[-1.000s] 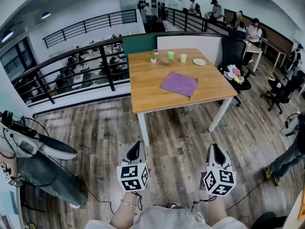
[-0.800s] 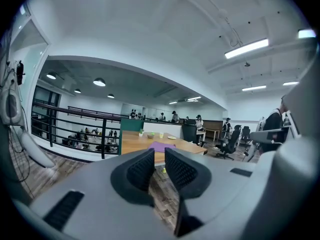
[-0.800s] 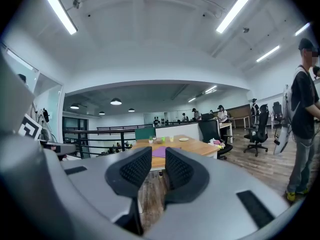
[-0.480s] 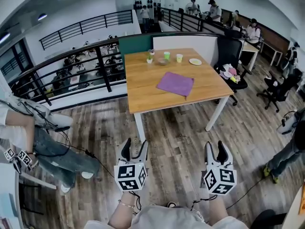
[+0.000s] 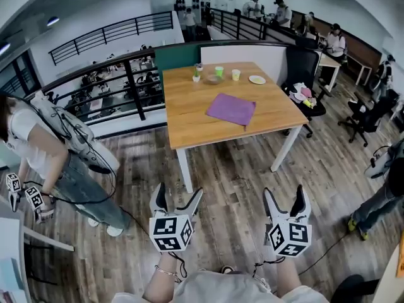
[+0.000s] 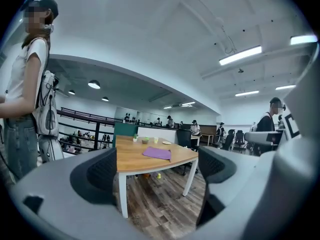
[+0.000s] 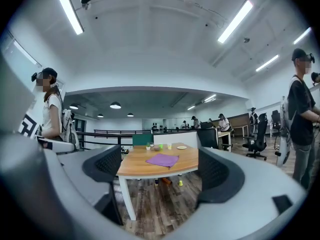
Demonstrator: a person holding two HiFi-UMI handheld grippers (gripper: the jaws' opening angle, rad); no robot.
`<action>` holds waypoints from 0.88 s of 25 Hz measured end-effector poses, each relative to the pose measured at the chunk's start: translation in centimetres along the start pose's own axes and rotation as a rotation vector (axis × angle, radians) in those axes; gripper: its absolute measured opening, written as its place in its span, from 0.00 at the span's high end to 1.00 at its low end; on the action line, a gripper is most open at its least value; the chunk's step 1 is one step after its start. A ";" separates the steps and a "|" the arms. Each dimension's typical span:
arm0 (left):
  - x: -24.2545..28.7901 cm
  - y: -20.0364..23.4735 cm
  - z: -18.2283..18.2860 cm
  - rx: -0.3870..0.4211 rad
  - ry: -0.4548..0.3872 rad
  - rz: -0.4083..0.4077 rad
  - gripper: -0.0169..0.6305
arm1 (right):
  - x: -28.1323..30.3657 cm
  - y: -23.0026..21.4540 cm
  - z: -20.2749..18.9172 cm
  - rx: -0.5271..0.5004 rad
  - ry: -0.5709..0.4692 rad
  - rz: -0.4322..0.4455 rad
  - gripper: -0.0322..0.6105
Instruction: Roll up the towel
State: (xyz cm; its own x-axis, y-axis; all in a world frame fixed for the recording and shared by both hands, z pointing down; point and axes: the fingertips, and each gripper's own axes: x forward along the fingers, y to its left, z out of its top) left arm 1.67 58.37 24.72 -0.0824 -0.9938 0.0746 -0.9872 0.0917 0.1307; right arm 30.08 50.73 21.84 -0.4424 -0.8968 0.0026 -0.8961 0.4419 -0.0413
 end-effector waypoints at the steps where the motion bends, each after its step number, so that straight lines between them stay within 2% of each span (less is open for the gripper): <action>1: 0.0 0.0 0.0 -0.003 -0.005 -0.003 0.19 | 0.1 0.1 0.1 -0.001 -0.010 0.000 0.19; 3: -0.1 0.3 0.1 -0.006 -0.018 -0.008 0.15 | 0.1 0.5 0.0 -0.008 -0.028 -0.003 0.11; 6: -0.6 1.2 0.4 -0.004 -0.034 -0.016 0.12 | -0.2 1.7 -0.1 -0.014 -0.043 -0.010 0.06; 13: 2.0 2.9 1.4 -0.016 -0.036 -0.012 0.12 | 2.4 1.5 -0.2 0.004 -0.013 -0.032 0.06; 22: 3.8 5.2 1.6 0.007 -0.006 -0.032 0.12 | 3.8 2.1 -0.8 0.030 0.018 -0.086 0.08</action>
State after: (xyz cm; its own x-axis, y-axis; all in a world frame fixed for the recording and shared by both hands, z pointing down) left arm -3.96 54.96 24.04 -0.0512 -0.9966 0.0646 -0.9903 0.0591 0.1258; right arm 26.46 48.30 22.60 -0.3651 -0.9306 0.0255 -0.9293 0.3626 -0.0704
